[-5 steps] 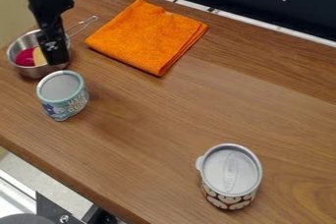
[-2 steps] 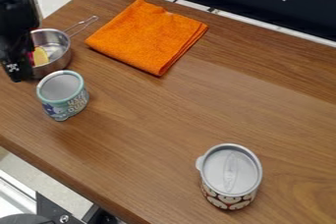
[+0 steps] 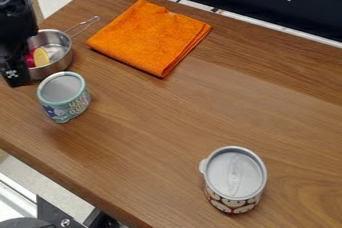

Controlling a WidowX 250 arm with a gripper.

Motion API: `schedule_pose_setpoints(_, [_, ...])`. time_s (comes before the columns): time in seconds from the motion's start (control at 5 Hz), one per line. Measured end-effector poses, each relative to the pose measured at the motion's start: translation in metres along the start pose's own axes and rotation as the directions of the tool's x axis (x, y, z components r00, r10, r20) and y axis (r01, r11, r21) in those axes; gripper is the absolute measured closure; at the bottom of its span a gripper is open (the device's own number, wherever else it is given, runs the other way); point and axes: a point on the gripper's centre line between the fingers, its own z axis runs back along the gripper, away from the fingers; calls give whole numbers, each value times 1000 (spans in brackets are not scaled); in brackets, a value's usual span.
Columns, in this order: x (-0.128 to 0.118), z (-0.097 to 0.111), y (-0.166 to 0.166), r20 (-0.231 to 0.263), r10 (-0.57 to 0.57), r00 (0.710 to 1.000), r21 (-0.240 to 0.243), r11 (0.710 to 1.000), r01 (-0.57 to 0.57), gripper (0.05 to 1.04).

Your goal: Moved the can to the middle of the table

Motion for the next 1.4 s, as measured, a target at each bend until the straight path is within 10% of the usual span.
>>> schedule_pose_setpoints(0.6, [-9,-26,-4,-77,-5,997,-64,998,0,88])
schedule_pose_setpoints(1.4, [5,-45,-36,-7,-42,999,-115,993,41,88])
